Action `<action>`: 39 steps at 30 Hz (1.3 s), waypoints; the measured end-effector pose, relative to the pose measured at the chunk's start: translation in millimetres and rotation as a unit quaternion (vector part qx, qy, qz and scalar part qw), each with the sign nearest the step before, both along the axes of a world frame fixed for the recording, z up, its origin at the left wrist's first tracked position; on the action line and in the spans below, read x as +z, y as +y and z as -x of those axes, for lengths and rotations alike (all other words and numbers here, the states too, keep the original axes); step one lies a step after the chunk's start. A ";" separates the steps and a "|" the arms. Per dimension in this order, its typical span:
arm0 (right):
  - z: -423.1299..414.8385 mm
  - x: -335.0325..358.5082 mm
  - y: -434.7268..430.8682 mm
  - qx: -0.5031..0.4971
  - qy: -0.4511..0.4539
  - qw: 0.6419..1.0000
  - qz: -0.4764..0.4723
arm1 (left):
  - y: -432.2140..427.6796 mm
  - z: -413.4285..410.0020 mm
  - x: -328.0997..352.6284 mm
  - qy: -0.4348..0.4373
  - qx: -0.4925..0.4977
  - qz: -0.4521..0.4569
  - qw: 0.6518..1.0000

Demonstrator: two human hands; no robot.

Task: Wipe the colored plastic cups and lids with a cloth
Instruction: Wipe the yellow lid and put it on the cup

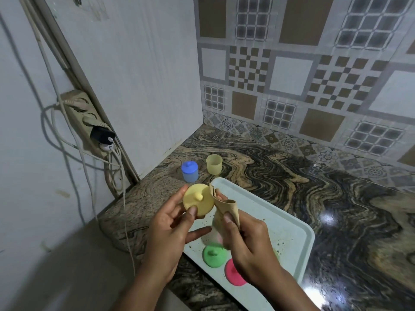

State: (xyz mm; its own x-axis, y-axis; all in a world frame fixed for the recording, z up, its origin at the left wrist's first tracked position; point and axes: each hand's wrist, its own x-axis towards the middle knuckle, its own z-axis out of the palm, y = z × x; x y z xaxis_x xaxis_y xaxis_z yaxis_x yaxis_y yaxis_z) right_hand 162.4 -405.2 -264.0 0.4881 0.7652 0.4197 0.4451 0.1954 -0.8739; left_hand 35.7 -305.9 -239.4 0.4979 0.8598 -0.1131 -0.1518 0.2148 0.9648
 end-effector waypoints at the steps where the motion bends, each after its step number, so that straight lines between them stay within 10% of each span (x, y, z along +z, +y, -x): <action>1: -1.4 0.7 -1.0 -0.001 0.008 1.000 -0.005 | 1.7 -1.1 0.0 0.000 0.014 0.005 1.000; 19: -32.7 -5.3 11.4 0.064 -0.168 0.984 -0.018 | 9.5 8.5 1.2 0.060 -0.105 -0.023 0.992; 27: -18.3 -5.9 3.6 0.001 0.154 0.988 0.020 | 14.8 6.3 -5.2 0.033 -0.052 0.010 0.998; 39: -0.9 -9.5 2.3 -0.019 0.233 0.970 0.061 | 14.7 3.3 -28.3 0.205 -0.051 -0.278 0.937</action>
